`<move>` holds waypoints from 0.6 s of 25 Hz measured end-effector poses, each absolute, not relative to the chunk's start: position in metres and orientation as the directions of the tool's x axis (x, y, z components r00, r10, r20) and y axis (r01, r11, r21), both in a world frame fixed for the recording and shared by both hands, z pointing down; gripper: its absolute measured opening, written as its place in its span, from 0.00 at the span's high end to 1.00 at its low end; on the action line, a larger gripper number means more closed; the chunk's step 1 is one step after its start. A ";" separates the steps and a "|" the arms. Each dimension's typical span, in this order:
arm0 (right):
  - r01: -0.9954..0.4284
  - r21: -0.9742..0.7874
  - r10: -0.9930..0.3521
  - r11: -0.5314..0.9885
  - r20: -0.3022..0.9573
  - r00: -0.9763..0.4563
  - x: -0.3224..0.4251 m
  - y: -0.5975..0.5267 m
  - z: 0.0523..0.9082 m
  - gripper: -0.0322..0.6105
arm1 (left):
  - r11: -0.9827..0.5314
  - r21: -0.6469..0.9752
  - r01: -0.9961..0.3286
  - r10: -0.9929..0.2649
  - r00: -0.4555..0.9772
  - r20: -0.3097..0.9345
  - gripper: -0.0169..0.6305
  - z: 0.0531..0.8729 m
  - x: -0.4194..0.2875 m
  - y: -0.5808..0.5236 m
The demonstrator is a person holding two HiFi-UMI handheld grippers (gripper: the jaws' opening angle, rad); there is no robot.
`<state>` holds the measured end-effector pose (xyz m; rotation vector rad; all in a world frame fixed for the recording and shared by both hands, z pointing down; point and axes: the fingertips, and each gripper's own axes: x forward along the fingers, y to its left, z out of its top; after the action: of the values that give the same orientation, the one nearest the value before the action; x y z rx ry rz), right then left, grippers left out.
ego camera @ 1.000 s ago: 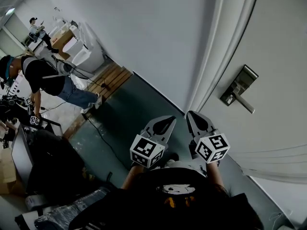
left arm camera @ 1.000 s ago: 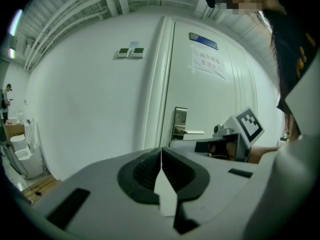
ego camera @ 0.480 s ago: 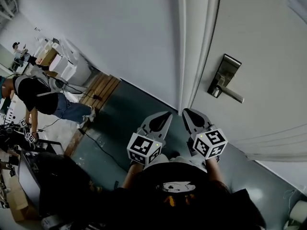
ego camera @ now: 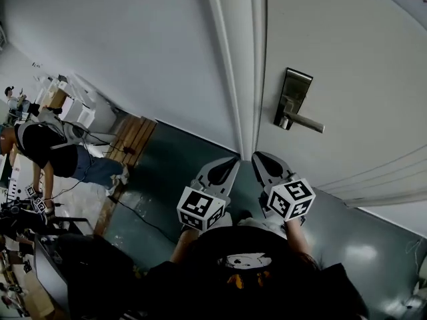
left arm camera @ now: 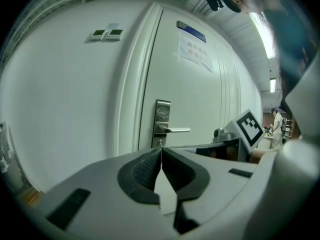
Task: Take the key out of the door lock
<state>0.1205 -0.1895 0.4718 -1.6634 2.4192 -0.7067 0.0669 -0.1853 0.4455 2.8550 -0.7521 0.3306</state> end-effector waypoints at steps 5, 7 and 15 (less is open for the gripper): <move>-0.863 -0.457 -0.934 0.216 0.159 -0.319 0.131 -0.190 0.474 0.94 | -0.887 0.113 -0.448 -0.408 0.875 0.261 0.95 0.449 0.072 -0.187; -0.867 -0.462 -0.943 0.184 0.166 -0.288 0.131 -0.192 0.474 0.94 | -0.901 0.116 -0.419 -0.381 0.889 0.252 0.95 0.445 0.070 -0.188; -0.873 -0.487 -0.972 0.018 0.196 -0.130 0.141 -0.204 0.482 0.94 | -0.951 0.129 -0.281 -0.243 0.937 0.249 0.95 0.447 0.073 -0.208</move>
<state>0.1410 -0.2037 0.4818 -1.9328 2.0937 -0.7554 0.0728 -0.2080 0.4469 2.9311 -0.3997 0.3468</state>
